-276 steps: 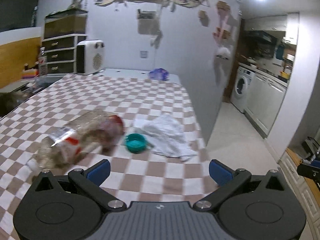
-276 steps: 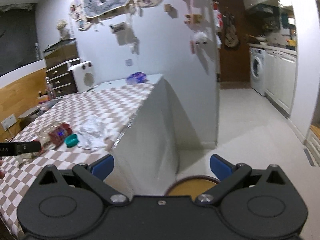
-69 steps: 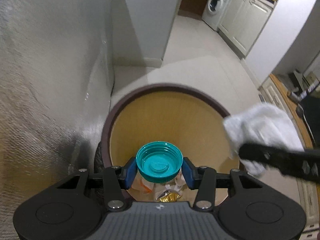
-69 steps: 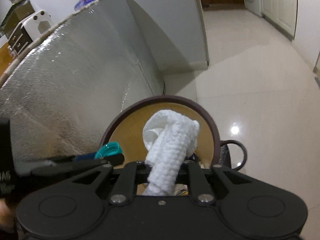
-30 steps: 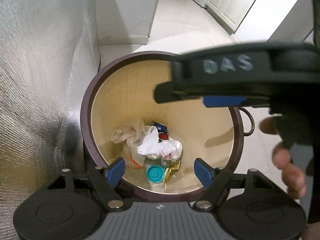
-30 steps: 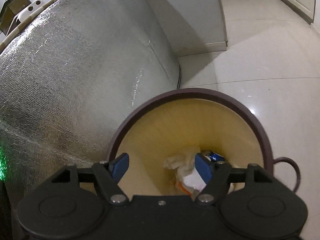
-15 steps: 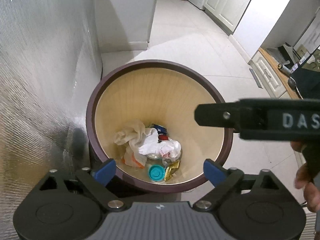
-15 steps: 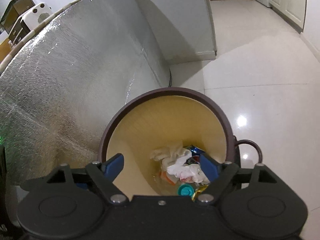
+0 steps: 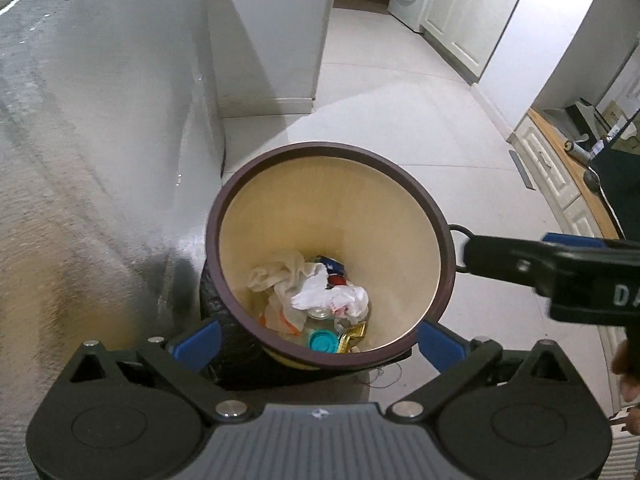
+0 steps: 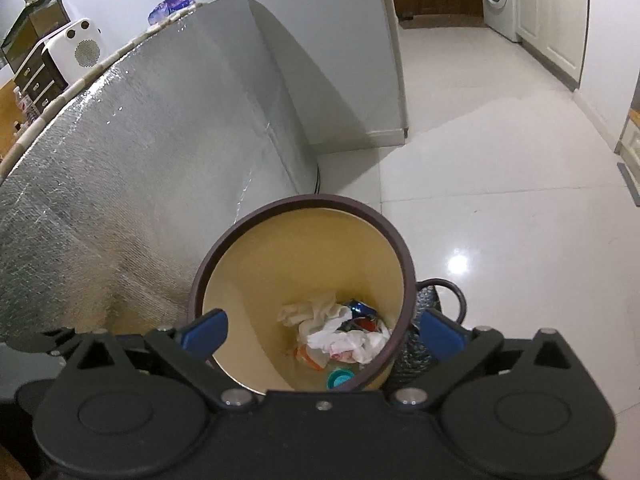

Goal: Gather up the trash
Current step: 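Move both open tools from the bin back to the checkered table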

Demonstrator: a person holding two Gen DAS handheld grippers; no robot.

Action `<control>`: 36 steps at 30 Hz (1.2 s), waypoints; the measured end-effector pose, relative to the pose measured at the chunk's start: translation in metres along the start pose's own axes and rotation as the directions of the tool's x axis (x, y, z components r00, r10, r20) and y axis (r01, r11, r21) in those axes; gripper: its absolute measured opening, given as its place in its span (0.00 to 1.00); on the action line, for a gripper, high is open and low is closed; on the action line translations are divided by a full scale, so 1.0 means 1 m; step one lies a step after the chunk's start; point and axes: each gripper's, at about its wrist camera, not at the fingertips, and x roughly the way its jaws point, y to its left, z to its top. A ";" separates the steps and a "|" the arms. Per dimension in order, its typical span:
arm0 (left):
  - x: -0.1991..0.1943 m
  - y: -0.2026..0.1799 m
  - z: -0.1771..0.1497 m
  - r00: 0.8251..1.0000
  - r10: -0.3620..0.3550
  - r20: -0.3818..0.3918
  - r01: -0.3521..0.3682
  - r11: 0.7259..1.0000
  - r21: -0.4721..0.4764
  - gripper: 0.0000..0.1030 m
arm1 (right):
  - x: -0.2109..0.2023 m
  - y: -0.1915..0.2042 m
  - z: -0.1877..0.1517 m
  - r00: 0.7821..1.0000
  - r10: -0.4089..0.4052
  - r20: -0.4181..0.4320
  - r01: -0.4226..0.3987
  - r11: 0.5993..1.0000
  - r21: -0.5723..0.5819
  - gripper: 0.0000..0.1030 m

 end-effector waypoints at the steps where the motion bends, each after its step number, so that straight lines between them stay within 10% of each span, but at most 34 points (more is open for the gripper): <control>1: -0.004 0.001 0.000 1.000 0.005 0.001 -0.005 1.000 -0.004 1.00 | -0.004 0.000 -0.001 1.000 -0.005 0.004 0.005 1.000 -0.002 1.00; 24: -0.122 0.013 -0.012 0.983 0.075 0.167 -0.063 0.995 -0.071 1.00 | -0.083 0.008 -0.030 0.987 -0.147 0.068 0.149 0.988 -0.029 1.00; 36: -0.215 0.028 -0.031 0.928 0.083 0.363 -0.061 0.996 -0.071 1.00 | -0.157 0.053 -0.038 0.969 -0.133 0.209 0.156 0.983 -0.097 1.00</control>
